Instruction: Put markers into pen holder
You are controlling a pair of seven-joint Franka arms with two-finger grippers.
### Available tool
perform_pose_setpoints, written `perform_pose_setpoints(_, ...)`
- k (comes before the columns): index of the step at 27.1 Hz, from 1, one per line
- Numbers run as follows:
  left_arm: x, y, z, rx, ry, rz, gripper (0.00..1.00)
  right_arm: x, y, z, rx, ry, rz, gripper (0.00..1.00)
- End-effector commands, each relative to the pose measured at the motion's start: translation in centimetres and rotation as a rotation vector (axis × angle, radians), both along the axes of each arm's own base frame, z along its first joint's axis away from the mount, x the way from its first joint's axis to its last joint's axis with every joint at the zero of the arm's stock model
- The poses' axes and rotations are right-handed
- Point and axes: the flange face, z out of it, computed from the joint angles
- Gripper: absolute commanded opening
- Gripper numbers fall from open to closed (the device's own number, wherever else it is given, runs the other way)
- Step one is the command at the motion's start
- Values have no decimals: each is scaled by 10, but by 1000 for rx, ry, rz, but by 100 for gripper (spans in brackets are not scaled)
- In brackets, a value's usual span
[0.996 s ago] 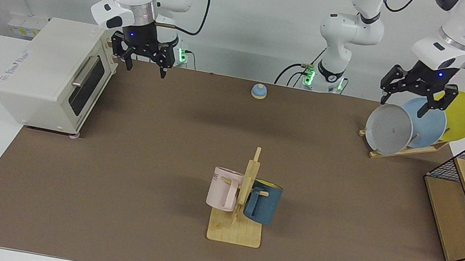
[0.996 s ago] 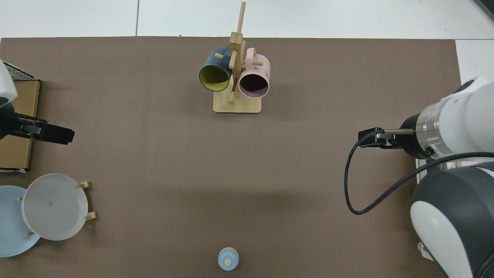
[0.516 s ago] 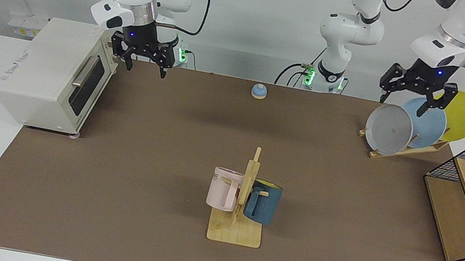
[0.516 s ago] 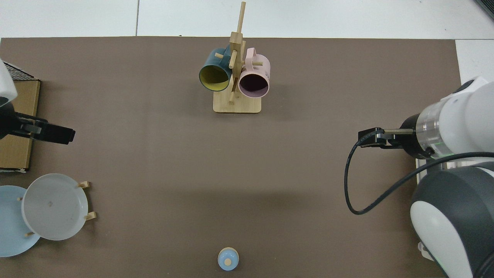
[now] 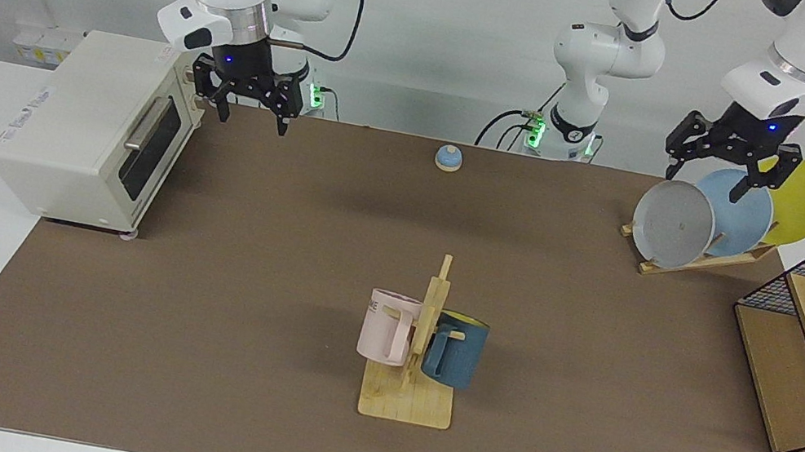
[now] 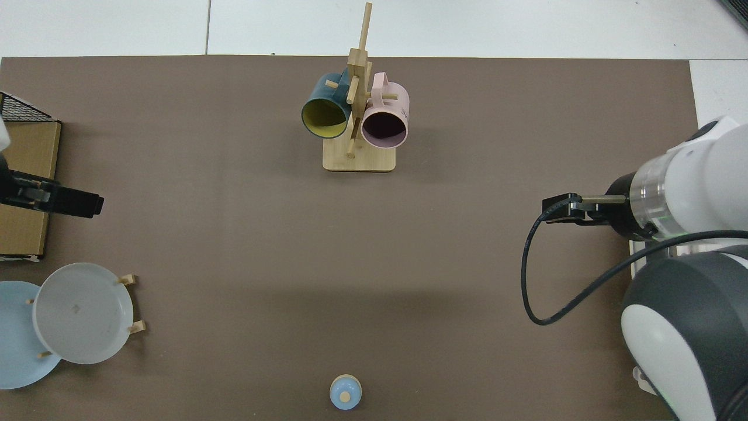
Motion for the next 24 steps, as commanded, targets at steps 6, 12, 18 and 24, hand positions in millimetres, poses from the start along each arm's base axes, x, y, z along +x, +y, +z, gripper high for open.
perform_pose_setpoints(6, -3, 3, 7, -2, 6, 6, 100, -2, -5, 2, 15, 5, -2, 99)
perform_pose_setpoints(12, -4, 2, 7, -2, 6, 3, 100, -1, -5, 2, 15, 6, -3, 99)
perform_pose_setpoints(18, -4, 2, 7, -2, 6, 5, 100, -1, -6, 2, 14, 6, -3, 99)
perform_pose_setpoints(24, -4, 2, 7, -2, 6, 3, 100, 1, -15, 1, 22, 9, 11, 99)
